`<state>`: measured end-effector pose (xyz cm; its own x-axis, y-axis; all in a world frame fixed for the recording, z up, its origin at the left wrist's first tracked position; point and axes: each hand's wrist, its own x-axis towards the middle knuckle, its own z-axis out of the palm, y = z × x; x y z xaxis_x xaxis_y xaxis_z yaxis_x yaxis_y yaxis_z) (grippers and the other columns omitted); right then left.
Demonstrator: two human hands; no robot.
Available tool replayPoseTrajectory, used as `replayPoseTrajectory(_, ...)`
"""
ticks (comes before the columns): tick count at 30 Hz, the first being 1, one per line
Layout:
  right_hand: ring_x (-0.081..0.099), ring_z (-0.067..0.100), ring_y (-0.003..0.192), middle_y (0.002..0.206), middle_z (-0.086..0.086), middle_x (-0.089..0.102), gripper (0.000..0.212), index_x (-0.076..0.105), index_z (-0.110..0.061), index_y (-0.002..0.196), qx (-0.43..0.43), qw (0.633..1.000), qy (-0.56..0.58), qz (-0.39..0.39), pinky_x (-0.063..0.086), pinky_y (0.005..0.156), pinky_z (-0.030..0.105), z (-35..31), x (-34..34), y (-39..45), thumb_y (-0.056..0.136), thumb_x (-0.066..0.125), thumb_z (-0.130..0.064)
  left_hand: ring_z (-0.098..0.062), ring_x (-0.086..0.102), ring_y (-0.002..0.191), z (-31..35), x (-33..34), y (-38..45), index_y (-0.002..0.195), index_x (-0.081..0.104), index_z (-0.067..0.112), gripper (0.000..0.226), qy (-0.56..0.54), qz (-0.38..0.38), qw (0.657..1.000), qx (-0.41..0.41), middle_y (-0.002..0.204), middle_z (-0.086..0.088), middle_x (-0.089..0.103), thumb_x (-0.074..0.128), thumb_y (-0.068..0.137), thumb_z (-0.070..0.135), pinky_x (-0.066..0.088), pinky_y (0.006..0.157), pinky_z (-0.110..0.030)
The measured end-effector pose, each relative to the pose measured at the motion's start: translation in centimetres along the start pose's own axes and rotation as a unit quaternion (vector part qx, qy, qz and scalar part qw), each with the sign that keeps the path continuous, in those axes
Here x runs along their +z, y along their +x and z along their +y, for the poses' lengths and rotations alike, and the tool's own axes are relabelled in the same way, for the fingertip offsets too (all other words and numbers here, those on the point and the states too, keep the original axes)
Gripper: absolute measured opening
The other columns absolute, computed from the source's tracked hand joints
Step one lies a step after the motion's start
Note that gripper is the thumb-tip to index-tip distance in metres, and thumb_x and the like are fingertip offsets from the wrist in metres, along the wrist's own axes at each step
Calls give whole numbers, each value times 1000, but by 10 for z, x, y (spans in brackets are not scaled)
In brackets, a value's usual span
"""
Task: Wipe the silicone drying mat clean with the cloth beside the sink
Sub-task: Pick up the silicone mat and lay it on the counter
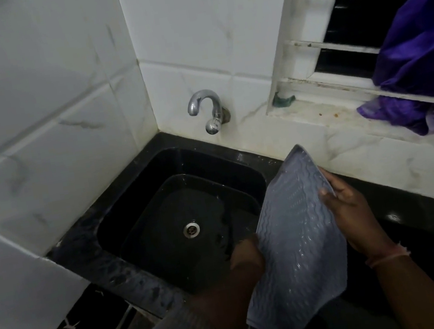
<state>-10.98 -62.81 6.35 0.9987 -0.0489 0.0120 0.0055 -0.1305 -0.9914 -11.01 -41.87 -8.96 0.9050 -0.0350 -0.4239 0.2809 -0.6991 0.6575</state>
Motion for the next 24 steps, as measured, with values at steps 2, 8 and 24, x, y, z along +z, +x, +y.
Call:
replayPoseTrajectory(2, 64, 8, 123, 136, -11, 66, 45, 51, -26, 148, 2, 1000, 19, 8, 54, 98, 23, -3, -2, -3, 104, 54, -14, -28, 50, 135, 1, 0, 0, 148, 50, 17, 43, 5, 1, 1000, 1, 147, -12, 54, 43, 105, 17, 37, 115, -34)
replayPoseTrajectory(8, 68, 14, 106, 126, -2, 68, 39, 56, -25, 142, 107, 986, -52, 116, 56, 89, 33, 33, -28, -1, 103, 57, -17, -28, 46, 139, 3, -3, -2, 154, 41, 17, 53, 27, -2, 1000, 13, 151, -13, 49, 42, 101, 11, 36, 116, -34)
replayPoseTrajectory(24, 62, 25, 83, 103, 15, 64, 17, 57, -5, 105, 369, 890, -186, 192, 56, 75, 38, 145, -71, -74, 91, 56, -15, -28, 68, 104, 4, -3, -5, 93, 68, 24, 12, -22, 36, 998, -44, 109, -7, 73, 59, 91, 17, 55, 90, -36)
